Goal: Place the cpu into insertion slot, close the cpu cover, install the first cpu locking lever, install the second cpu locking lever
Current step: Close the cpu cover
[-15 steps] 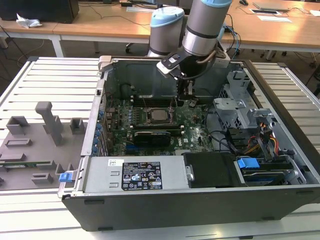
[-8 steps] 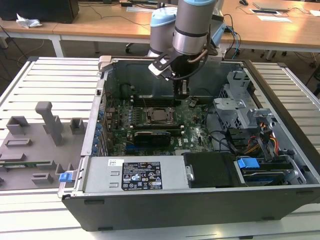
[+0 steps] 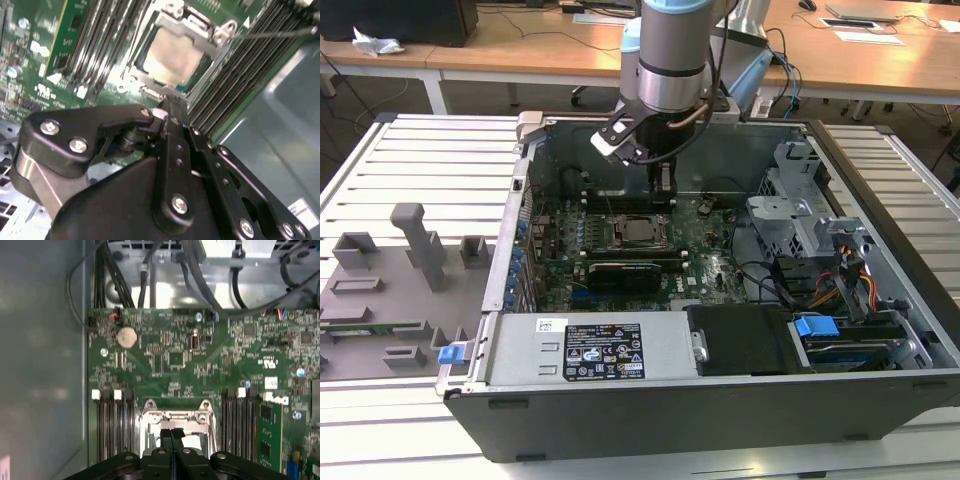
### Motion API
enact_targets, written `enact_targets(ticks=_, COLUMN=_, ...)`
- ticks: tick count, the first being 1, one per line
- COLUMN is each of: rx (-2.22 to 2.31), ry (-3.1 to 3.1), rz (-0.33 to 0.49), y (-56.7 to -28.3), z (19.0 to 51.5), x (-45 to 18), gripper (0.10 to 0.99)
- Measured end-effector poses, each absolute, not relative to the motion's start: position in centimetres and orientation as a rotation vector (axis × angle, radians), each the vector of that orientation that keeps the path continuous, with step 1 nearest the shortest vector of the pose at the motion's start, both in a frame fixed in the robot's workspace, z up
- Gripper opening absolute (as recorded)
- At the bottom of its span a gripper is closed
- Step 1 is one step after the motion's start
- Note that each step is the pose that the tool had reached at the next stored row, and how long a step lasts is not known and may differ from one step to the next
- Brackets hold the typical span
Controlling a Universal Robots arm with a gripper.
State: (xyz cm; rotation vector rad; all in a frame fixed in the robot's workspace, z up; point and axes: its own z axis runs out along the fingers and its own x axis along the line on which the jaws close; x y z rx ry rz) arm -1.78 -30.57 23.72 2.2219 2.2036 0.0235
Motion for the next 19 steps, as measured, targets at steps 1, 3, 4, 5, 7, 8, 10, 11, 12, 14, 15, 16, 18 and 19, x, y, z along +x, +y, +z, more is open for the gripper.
enact_targets(ticks=1, rx=2.222, ry=2.204, rz=0.024, y=-30.6, z=23.6, x=-2.1, gripper=0.106)
enact_targets(ticks=3, rx=2.222, ry=2.204, rz=0.024, y=-30.7, z=23.4, x=-3.0, gripper=0.106)
enact_targets(ticks=4, rx=2.222, ry=2.204, rz=0.024, y=-30.8, z=23.3, x=-3.4, gripper=0.106)
enact_targets(ticks=5, rx=2.222, ry=2.204, rz=0.024, y=-31.0, z=23.1, x=-3.6, gripper=0.106)
enact_targets(ticks=7, rx=2.222, ry=2.204, rz=0.024, y=-31.2, z=22.9, x=-3.8, gripper=0.106)
enact_targets(ticks=8, rx=2.222, ry=2.204, rz=0.024, y=-31.4, z=22.8, x=-3.9, gripper=0.106)
enact_targets(ticks=10, rx=2.222, ry=2.204, rz=0.024, y=-31.4, z=22.7, x=-3.9, gripper=0.106)
enact_targets(ticks=11, rx=2.222, ry=2.204, rz=0.024, y=-31.4, z=22.7, x=-3.9, gripper=0.106)
enact_targets(ticks=12, rx=2.222, ry=2.204, rz=0.024, y=-31.4, z=22.7, x=-3.9, gripper=0.106)
enact_targets(ticks=14, rx=2.22, ry=2.206, rz=0.024, y=-31.5, z=22.6, x=-3.9, gripper=0.106)
enact_targets(ticks=15, rx=2.203, ry=2.223, rz=0.024, y=-31.4, z=22.6, x=-3.9, gripper=0.106)
enact_targets(ticks=16, rx=2.177, ry=2.249, rz=0.024, y=-31.4, z=22.6, x=-3.9, gripper=0.106)
enact_targets(ticks=18, rx=2.118, ry=2.304, rz=0.024, y=-31.4, z=22.6, x=-3.9, gripper=0.106)
enact_targets(ticks=19, rx=2.09, ry=2.329, rz=0.023, y=-31.4, z=22.6, x=-3.9, gripper=0.106)
